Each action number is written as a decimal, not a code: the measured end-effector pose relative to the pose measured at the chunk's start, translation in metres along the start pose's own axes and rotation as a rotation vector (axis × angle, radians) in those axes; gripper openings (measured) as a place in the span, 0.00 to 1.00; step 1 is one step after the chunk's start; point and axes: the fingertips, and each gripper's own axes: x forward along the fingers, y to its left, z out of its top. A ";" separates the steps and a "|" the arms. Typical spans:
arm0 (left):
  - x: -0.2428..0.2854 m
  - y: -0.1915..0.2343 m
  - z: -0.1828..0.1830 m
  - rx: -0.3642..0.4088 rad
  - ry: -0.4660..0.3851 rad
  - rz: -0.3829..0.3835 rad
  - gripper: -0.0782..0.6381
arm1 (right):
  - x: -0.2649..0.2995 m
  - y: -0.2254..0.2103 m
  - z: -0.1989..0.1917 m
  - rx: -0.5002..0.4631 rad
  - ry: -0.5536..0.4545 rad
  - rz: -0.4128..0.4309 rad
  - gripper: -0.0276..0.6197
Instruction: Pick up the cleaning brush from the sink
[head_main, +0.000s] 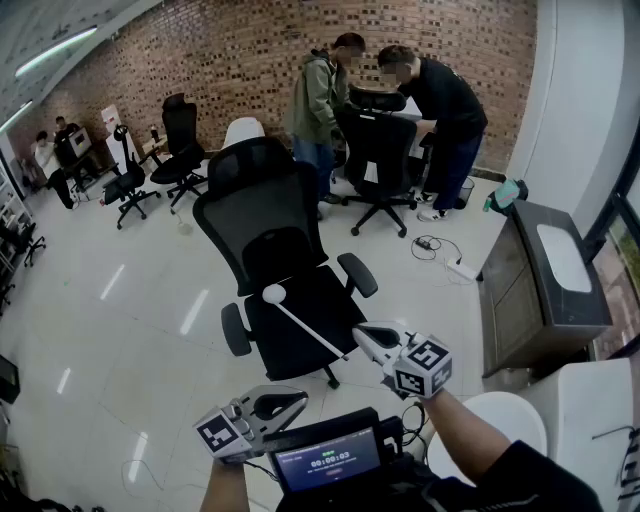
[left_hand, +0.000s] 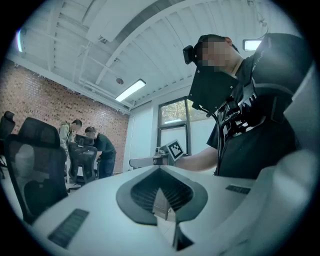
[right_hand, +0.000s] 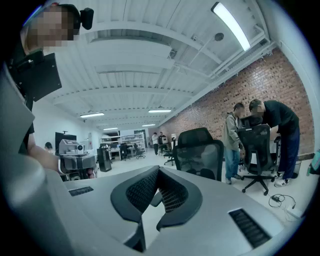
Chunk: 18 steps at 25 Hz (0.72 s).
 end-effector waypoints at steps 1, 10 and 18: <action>0.003 0.003 -0.001 -0.001 -0.002 -0.002 0.10 | 0.003 -0.003 -0.001 -0.008 0.009 0.004 0.01; 0.028 0.036 -0.007 -0.004 0.009 0.027 0.10 | 0.023 -0.042 -0.011 0.002 0.049 0.045 0.01; 0.048 0.101 -0.021 -0.013 0.029 0.066 0.10 | 0.091 -0.091 -0.025 0.001 0.101 0.150 0.18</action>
